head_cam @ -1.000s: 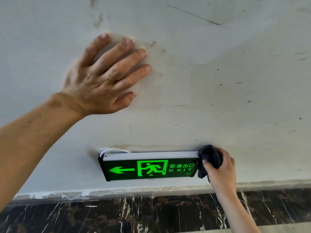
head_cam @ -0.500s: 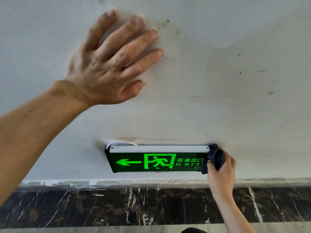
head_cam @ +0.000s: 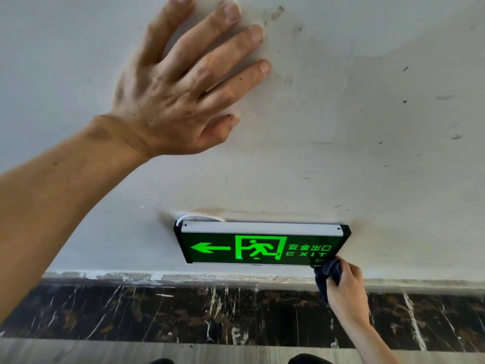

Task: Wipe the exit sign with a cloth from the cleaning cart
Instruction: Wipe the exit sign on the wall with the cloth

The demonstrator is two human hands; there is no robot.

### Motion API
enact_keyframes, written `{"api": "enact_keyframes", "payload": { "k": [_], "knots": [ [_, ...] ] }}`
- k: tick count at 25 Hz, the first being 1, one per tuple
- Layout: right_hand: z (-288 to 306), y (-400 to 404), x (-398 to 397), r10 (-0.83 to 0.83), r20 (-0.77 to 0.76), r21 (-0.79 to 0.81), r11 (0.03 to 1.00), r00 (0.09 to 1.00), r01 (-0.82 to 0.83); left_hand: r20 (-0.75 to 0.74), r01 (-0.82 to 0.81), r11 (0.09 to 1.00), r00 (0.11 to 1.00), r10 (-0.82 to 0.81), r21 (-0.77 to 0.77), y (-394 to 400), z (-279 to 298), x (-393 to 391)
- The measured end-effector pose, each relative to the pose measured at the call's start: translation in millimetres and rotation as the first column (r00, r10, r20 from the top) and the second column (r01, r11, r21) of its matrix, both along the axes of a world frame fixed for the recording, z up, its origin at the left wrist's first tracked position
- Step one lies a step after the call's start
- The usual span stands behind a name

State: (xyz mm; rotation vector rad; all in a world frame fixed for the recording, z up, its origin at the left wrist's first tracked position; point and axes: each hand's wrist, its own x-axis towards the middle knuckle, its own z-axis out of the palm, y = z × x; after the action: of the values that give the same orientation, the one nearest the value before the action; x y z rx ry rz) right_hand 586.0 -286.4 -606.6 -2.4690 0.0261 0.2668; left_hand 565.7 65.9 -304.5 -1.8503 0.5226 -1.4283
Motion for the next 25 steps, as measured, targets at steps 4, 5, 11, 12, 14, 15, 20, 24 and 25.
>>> {"api": "enact_keyframes", "payload": {
  "k": [4, 5, 11, 12, 14, 15, 20, 24, 25],
  "knots": [
    [-17.0, -18.8, -8.3, -0.127, -0.265, -0.024, 0.992, 0.956, 0.125, 0.0, -0.016, 1.0, 1.0, 0.016, -0.006, -0.6, 0.7, -1.9],
    [-18.4, -21.1, -11.0, -0.269, -0.376, 0.125, 0.933, 0.887, 0.337, 0.004, -0.027, 1.0, 1.0, 0.027, -0.004, -0.5, 0.7, -2.4],
    [-14.6, -10.2, -18.4, -0.252, -0.741, 0.528, 0.354, 0.622, 0.772, 0.007, -0.036, 0.999, 0.999, 0.036, 0.003, -0.3, 1.3, -0.8],
    [-12.7, -4.6, -17.9, -0.225, -0.746, 0.553, 0.314, 0.627, 0.771, 0.005, -0.037, 0.999, 0.999, 0.037, 0.002, -0.3, 1.1, -1.0],
    [-10.0, 6.9, -18.1, -0.157, -0.76, 0.588, 0.247, 0.63, 0.77, 0.0, -0.038, 0.999, 0.999, 0.038, 0.003, -0.4, 1.4, -1.3],
    [-9.4, 13.1, -18.2, -0.117, -0.762, 0.607, 0.211, 0.637, 0.766, 0.001, -0.037, 0.999, 0.999, 0.037, 0.002, -0.5, 1.6, -1.2],
    [-11.1, 46.5, -15.8, -0.061, -0.743, 0.656, 0.131, 0.666, 0.743, -0.017, -0.033, 0.999, 0.999, 0.033, 0.003, -1.3, 1.6, -0.9],
    [-12.0, 74.8, -30.7, -0.012, -0.748, 0.65, 0.19, 0.664, 0.736, -0.033, -0.045, 0.999, 0.998, 0.045, 0.004, -0.2, 1.5, -1.1],
    [-12.4, 82.4, -35.5, 0.002, -0.75, 0.649, 0.198, 0.662, 0.735, -0.031, -0.048, 0.999, 0.998, 0.048, 0.006, -0.1, 1.4, -1.1]
  ]
}}
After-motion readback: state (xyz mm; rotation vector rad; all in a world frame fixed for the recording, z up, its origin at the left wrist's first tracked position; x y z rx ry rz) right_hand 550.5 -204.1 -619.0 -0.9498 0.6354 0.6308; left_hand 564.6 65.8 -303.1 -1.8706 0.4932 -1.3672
